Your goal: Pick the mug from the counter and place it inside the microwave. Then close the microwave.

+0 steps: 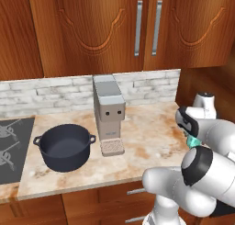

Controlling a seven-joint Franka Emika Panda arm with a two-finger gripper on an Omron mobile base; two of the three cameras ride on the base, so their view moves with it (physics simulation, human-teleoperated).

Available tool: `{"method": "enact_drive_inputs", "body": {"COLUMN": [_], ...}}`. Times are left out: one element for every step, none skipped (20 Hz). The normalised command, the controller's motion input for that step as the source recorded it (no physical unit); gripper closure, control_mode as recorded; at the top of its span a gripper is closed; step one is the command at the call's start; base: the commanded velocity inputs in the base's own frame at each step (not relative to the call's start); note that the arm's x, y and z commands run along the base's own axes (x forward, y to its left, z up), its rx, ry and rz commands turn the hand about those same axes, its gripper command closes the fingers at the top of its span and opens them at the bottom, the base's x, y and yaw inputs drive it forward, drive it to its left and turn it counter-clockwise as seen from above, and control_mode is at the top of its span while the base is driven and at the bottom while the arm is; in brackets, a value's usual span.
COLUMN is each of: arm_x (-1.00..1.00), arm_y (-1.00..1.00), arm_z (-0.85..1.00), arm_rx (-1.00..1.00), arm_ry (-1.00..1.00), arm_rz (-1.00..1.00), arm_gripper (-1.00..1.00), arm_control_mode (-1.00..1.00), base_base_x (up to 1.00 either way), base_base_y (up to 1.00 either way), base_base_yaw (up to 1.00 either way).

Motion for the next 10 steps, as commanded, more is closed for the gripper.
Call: {"method": "enact_drive_inputs", "body": {"arm_x": [0.04,0.05,0.06,0.09,0.12,0.12,0.09,0.04,0.0,0.0], "arm_y": [-0.14,-0.14,-0.15,-0.14,-0.1,-0.07,-0.01,0.0,0.0,0.0], "arm_z": [0.0,0.0,0.0,0.0,0.0,0.0,0.0,0.0,0.0,0.0], "arm_rx": [0.0,0.0,0.0,0.0,0.0,0.0,0.0,0.0,0.01,0.01], "arm_ry": [0.0,0.0,0.0,0.0,0.0,0.0,0.0,0.0,0.0,0.0], "arm_rz": [0.0,0.0,0.0,0.0,0.0,0.0,0.0,0.0,0.0,0.0], "arm_gripper": [-1.0,-1.0,-1.0,-1.0,-1.0,-1.0,-1.0,-1.0,-1.0,-1.0], "arm_control_mode": [-1.0,-1.0,-1.0,-1.0,-1.0,-1.0,-1.0,-1.0,-1.0,-1.0], "base_base_x": [0.0,0.0,0.0,0.0,0.0,0.0,0.0,0.0,0.0,0.0], "base_base_y": [0.0,0.0,0.0,0.0,0.0,0.0,0.0,0.0,0.0,0.0], "base_base_yaw": [0.0,0.0,0.0,0.0,0.0,0.0,0.0,0.0,0.0,0.0]}}
